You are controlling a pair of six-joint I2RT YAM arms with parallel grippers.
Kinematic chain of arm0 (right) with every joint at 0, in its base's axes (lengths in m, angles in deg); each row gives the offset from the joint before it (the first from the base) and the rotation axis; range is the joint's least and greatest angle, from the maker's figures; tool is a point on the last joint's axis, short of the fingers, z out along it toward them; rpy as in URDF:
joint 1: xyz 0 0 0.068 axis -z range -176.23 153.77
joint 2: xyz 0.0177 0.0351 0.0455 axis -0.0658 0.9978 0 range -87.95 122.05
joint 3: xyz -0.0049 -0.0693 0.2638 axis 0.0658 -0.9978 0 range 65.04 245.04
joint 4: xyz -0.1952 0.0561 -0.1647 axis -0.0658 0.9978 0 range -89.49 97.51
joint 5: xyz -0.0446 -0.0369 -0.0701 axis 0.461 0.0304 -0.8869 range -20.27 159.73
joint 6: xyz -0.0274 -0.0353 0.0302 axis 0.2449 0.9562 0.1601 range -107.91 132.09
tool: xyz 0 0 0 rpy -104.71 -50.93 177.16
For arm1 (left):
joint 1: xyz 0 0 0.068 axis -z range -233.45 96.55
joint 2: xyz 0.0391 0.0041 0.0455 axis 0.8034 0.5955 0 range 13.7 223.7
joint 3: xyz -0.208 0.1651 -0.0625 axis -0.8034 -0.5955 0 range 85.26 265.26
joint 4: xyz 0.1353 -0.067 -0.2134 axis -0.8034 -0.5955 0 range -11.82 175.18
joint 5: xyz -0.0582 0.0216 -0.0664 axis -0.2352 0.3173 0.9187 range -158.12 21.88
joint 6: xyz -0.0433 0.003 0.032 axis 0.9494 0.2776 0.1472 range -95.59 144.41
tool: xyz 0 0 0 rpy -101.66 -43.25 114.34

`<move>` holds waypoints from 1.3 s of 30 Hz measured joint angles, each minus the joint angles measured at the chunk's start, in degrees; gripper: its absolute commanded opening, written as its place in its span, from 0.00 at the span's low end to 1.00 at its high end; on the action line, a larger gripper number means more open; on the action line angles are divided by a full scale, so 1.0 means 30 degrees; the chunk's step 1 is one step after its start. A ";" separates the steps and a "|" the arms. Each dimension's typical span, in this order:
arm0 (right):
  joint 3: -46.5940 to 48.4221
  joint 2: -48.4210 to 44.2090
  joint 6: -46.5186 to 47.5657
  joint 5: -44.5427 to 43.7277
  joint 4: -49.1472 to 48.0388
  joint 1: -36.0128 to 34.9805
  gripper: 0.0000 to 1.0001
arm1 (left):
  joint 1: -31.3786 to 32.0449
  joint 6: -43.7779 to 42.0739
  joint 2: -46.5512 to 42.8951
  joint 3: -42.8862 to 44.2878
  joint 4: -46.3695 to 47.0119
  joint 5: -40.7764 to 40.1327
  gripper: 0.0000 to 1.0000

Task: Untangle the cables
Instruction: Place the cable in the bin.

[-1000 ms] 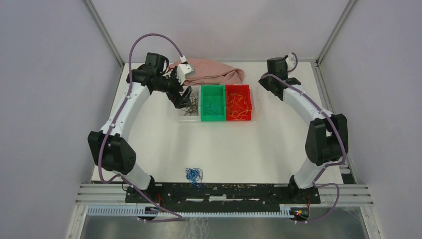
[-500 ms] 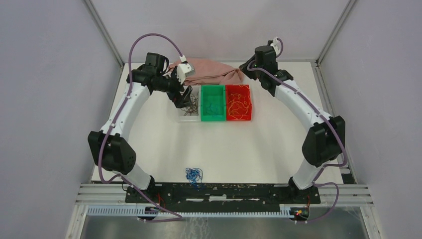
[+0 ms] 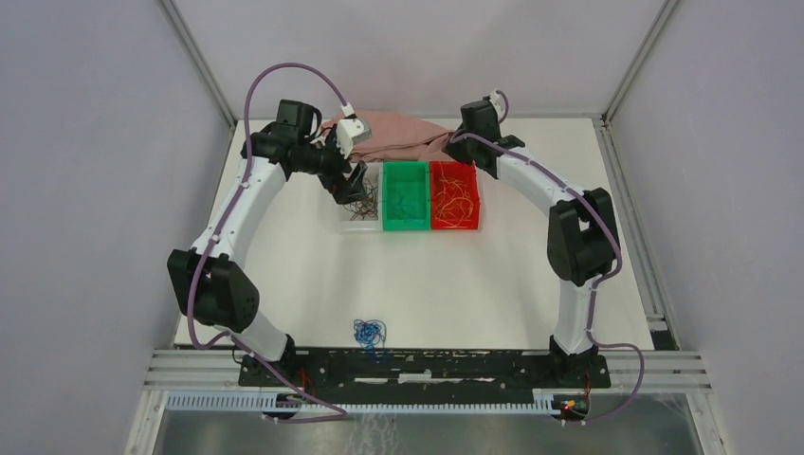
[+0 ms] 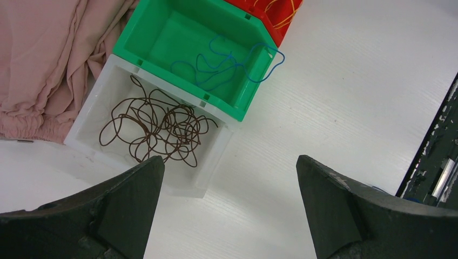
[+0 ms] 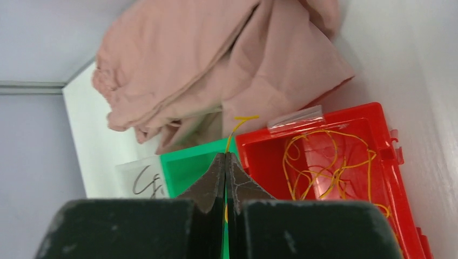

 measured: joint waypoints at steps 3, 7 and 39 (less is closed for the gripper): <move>0.0233 0.0969 0.0430 -0.0044 0.0335 0.0000 0.00 | -0.0022 0.0015 0.0000 -0.0051 0.0036 0.0000 0.99; 0.0714 0.1865 0.0976 -0.0146 0.0743 0.0000 0.00 | -0.0058 0.0015 0.0000 -0.0109 0.0044 0.0000 0.99; 0.1260 0.4838 0.5639 -0.4386 0.3504 -0.1800 0.24 | -0.0364 0.0029 0.0000 -0.0415 0.0444 0.0102 0.99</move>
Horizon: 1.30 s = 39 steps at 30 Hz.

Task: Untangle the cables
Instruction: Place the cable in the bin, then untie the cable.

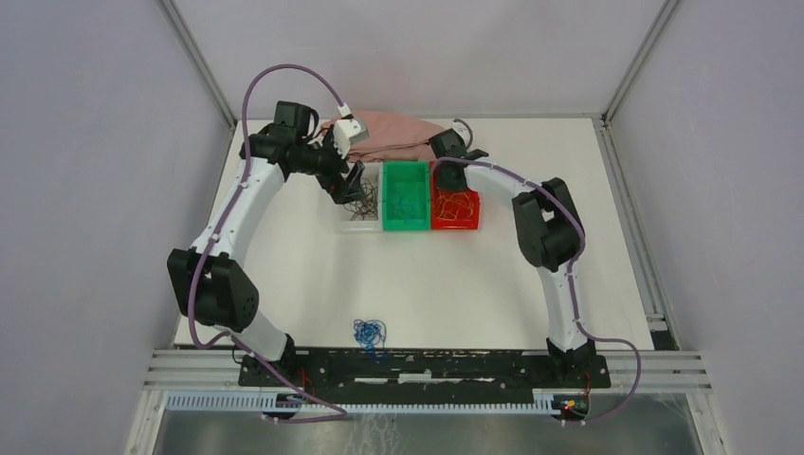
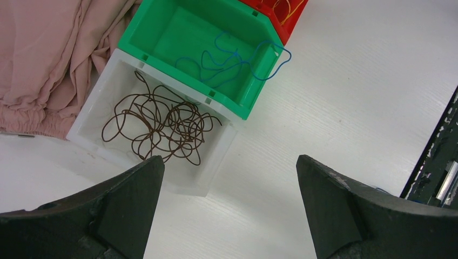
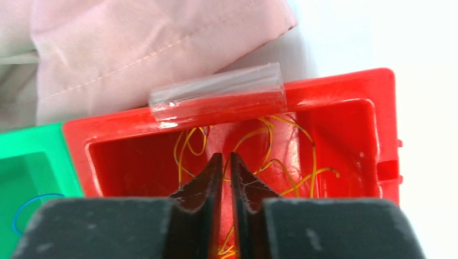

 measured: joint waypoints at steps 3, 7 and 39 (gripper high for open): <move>0.0321 -0.0248 0.0488 -0.0015 0.0321 0.0022 0.37 | -0.0036 0.0000 0.0000 0.0000 0.0000 0.0000 0.99; 0.0823 -0.1282 0.1224 0.0000 0.1246 0.0073 0.49 | -0.0073 0.0000 0.0000 0.0000 0.0000 0.0000 0.99; -0.2958 -0.2951 0.1763 1.2225 0.1967 0.3133 0.00 | 0.5355 -0.7890 -0.0546 -0.8451 -0.5625 -0.0641 0.99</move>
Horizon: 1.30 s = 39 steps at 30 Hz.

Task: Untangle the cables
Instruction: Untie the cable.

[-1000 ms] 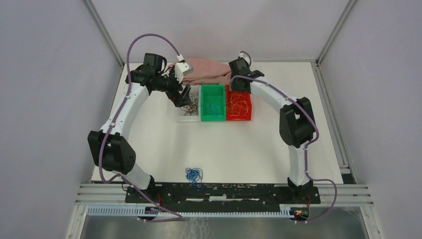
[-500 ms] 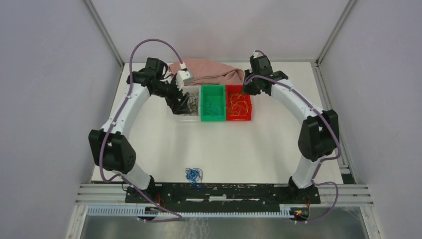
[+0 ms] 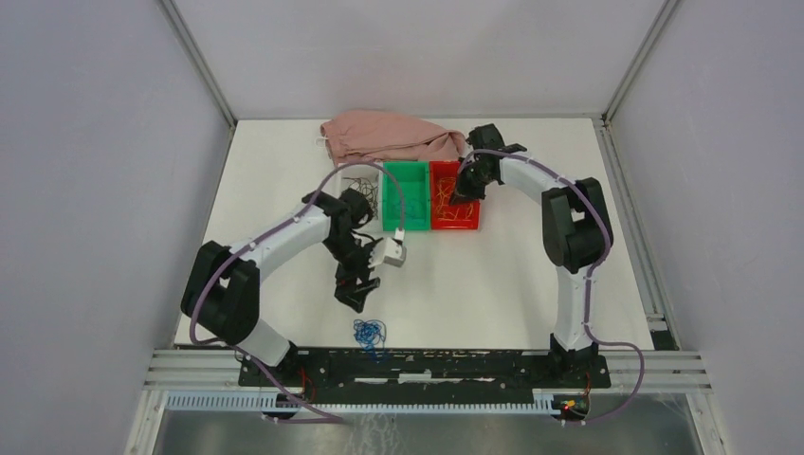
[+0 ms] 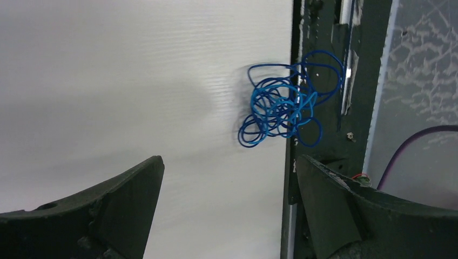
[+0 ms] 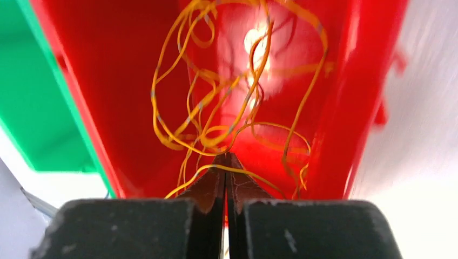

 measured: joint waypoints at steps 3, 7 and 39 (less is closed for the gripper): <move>0.1617 0.1392 -0.0117 -0.0430 0.0000 0.0138 0.00 | 0.2040 0.0015 -0.0641 -0.1457 0.0903 -0.0656 0.99; 0.3249 0.2390 -0.0109 -0.1151 -0.0051 0.0066 0.00 | 0.3359 0.0036 -0.1078 -0.2805 0.2004 -0.1552 0.99; -0.5938 -0.8378 -0.1887 -0.1792 -0.3599 -0.0299 0.14 | 0.3315 0.4087 -0.1974 -0.4532 0.9092 -0.4299 0.03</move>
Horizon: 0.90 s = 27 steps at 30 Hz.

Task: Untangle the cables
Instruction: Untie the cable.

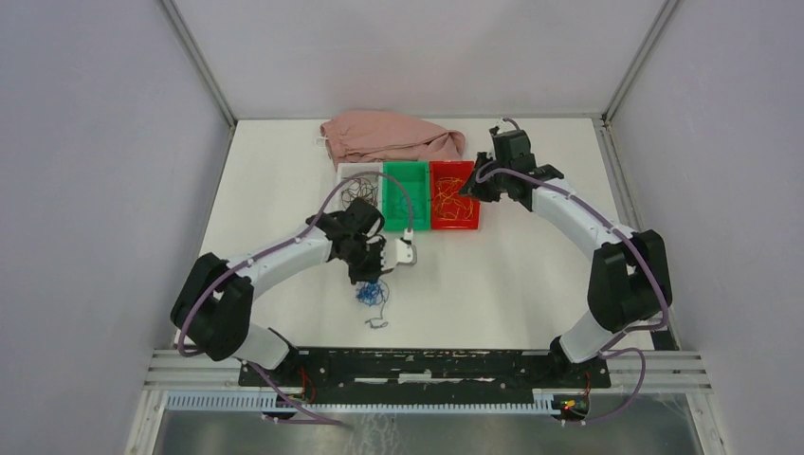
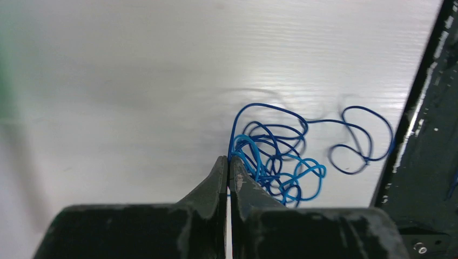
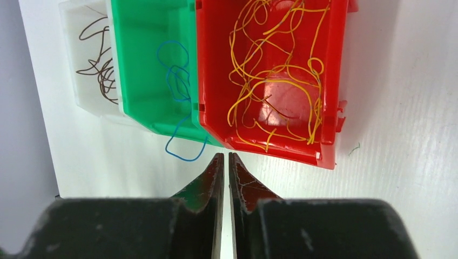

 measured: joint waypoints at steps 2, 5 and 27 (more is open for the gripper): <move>-0.0255 -0.0189 -0.0051 -0.0015 -0.0044 0.0000 0.16 | -0.0641 0.0000 -0.0015 0.0933 -0.0131 -0.0270 0.03; -0.0663 -0.0583 -0.0175 0.0007 -0.0379 -0.0073 0.21 | -0.2259 -0.0007 0.0000 0.3789 -0.0568 -0.0517 0.03; -0.6768 -0.3388 0.1705 0.3490 -0.9318 -0.4510 0.51 | -0.3475 0.1333 -0.1865 0.4648 -0.3905 0.3337 0.03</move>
